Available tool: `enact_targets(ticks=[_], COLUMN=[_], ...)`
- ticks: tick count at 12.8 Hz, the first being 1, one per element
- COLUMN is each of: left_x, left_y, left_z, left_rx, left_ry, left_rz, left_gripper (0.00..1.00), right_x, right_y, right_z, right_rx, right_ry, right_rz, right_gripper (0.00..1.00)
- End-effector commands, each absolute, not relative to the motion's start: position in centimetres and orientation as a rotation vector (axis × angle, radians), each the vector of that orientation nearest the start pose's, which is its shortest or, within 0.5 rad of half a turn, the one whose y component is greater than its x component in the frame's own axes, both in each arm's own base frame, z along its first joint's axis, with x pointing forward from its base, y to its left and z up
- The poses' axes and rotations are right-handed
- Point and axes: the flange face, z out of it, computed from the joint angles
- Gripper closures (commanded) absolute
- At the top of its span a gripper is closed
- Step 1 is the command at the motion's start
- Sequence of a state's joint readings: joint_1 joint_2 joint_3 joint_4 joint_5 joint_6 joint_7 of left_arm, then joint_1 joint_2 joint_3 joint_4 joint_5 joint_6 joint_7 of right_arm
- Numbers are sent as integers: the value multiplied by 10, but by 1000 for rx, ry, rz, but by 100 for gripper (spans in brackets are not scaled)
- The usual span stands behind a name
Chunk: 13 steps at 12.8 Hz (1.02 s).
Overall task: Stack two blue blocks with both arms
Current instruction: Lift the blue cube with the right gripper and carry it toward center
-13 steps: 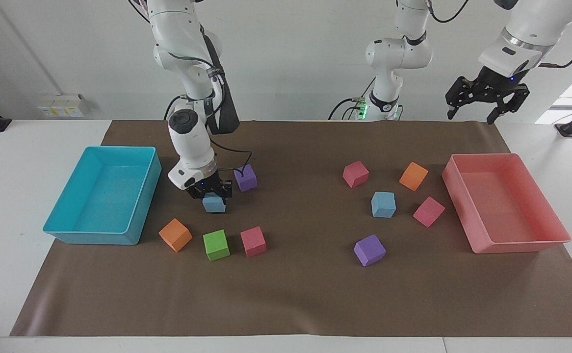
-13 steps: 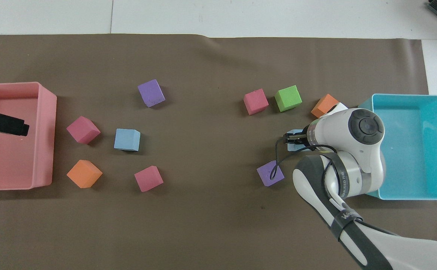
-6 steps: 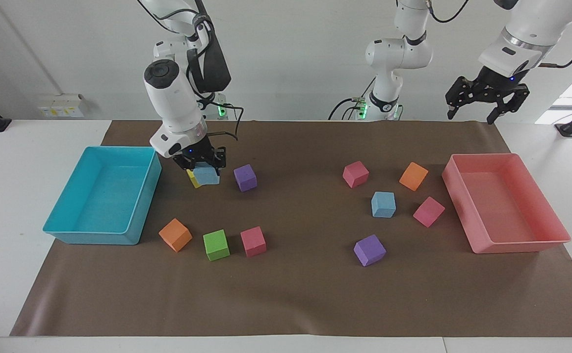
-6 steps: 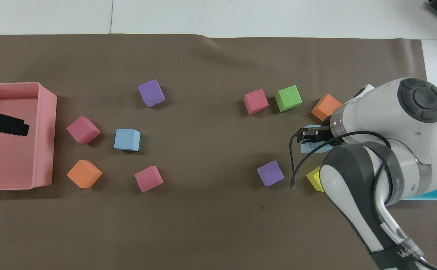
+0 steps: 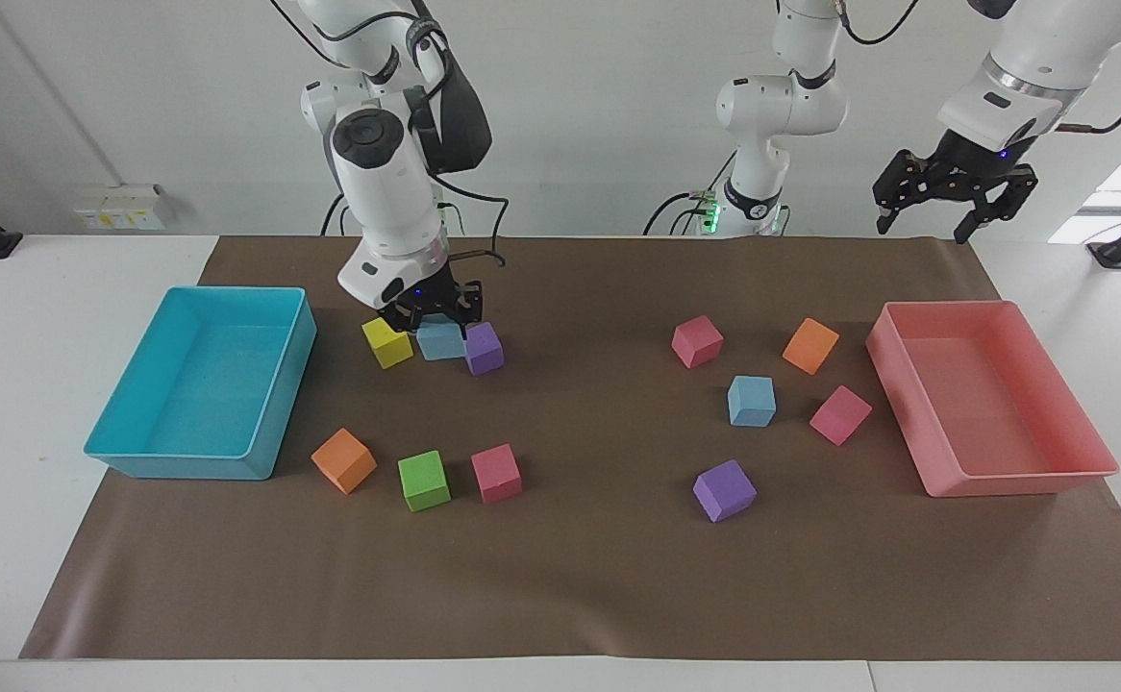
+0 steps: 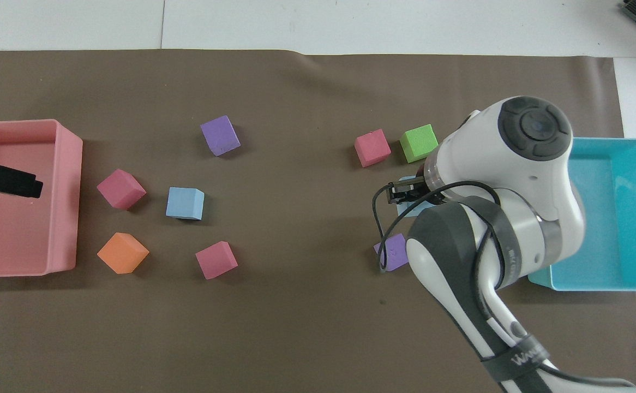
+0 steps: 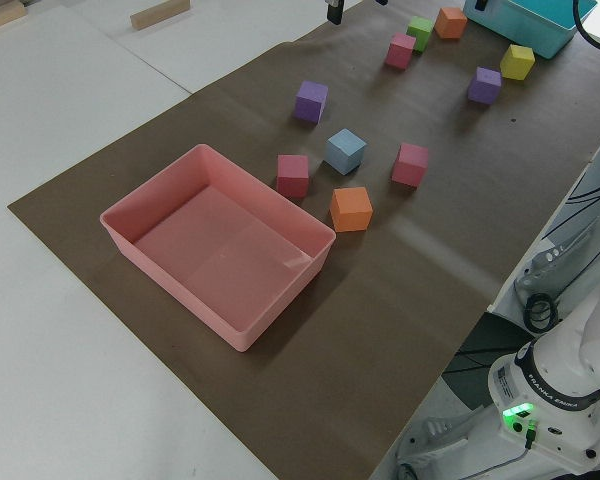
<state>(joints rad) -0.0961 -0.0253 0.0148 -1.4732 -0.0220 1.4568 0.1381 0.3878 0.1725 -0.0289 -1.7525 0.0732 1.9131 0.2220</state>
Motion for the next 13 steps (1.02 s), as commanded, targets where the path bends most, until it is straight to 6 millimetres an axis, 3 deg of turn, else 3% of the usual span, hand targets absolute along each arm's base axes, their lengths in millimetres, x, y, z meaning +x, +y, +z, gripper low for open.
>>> enact_targets(ticks=[1, 8, 10, 13], left_x=[530, 538, 537, 539], left_y=[-48, -48, -50, -50], left_z=[675, 676, 676, 672], left_rx=[-3137, -3133, -3136, -3136], left_ry=[348, 347, 350, 350], left_rz=[-32, -83, -73, -59], left_gripper=[0, 0, 0, 0], right_x=[591, 566, 564, 552], right_y=[268, 390, 400, 402], right_z=[448, 370, 372, 356], right_rx=[-3110, -3109, -3076, -3093], right_ry=[-77, 51, 58, 14], right_rz=[75, 31, -7, 3], right_gripper=[100, 100, 100, 100])
